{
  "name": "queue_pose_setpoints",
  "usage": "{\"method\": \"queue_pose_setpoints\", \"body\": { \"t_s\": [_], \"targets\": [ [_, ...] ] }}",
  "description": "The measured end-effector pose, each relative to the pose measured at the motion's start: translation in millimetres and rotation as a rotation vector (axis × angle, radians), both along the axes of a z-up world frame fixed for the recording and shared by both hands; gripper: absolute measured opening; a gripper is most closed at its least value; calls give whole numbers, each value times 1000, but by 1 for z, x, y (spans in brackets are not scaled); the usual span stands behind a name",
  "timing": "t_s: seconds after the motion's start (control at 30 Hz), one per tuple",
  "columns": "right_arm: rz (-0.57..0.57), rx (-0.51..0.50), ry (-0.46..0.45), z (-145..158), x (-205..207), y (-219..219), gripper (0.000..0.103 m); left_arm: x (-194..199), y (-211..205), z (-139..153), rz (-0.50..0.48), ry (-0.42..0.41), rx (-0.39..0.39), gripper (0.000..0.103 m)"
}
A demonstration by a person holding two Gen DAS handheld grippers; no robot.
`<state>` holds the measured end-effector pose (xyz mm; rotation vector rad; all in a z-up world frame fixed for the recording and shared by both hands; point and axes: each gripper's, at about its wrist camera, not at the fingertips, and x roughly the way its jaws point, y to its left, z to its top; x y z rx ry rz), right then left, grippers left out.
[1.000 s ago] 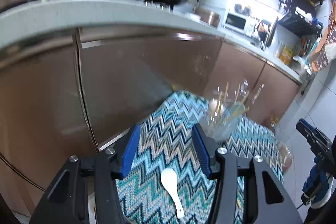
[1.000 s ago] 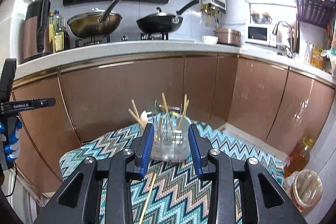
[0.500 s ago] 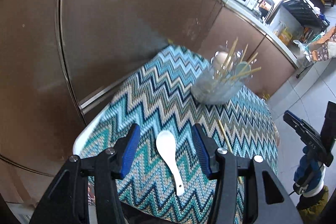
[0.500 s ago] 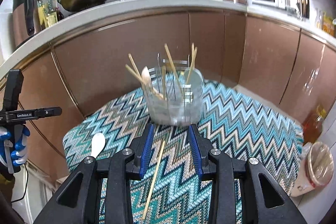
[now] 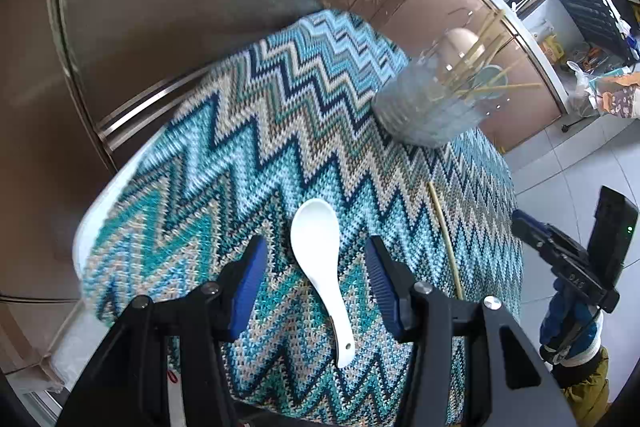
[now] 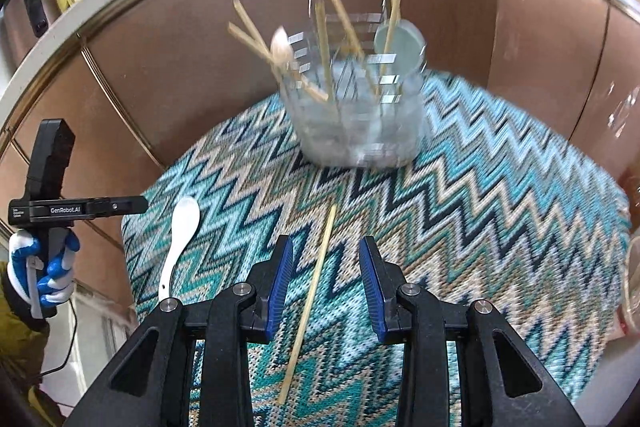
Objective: Organize utensils
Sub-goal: 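Lower the right tool to a chopstick while the left tool reaches the last spoon, then grasp the chopstick with the right tool while the left tool grasps the white spoon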
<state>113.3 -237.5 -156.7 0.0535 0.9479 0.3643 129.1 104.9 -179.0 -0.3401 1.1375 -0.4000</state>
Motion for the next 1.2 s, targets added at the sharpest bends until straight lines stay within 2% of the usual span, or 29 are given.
{"method": "queue_pose_setpoints", "body": {
  "t_s": [0.2,0.37,0.57,0.73,1.2],
  "targets": [
    [37,-7,166,-35,35,15,34,17,0,-23,4,60,-30,47],
    [43,-27,236,-50,65,26,31,26,-4,-30,-2,79,-30,47],
    [43,-67,302,-68,93,38,24,34,-8,-37,-14,96,-15,38],
    [62,-102,331,-81,103,47,16,39,-10,-40,-23,106,5,30],
    [71,-102,351,-93,114,61,8,45,-28,-43,-69,125,83,11]
  ]
}}
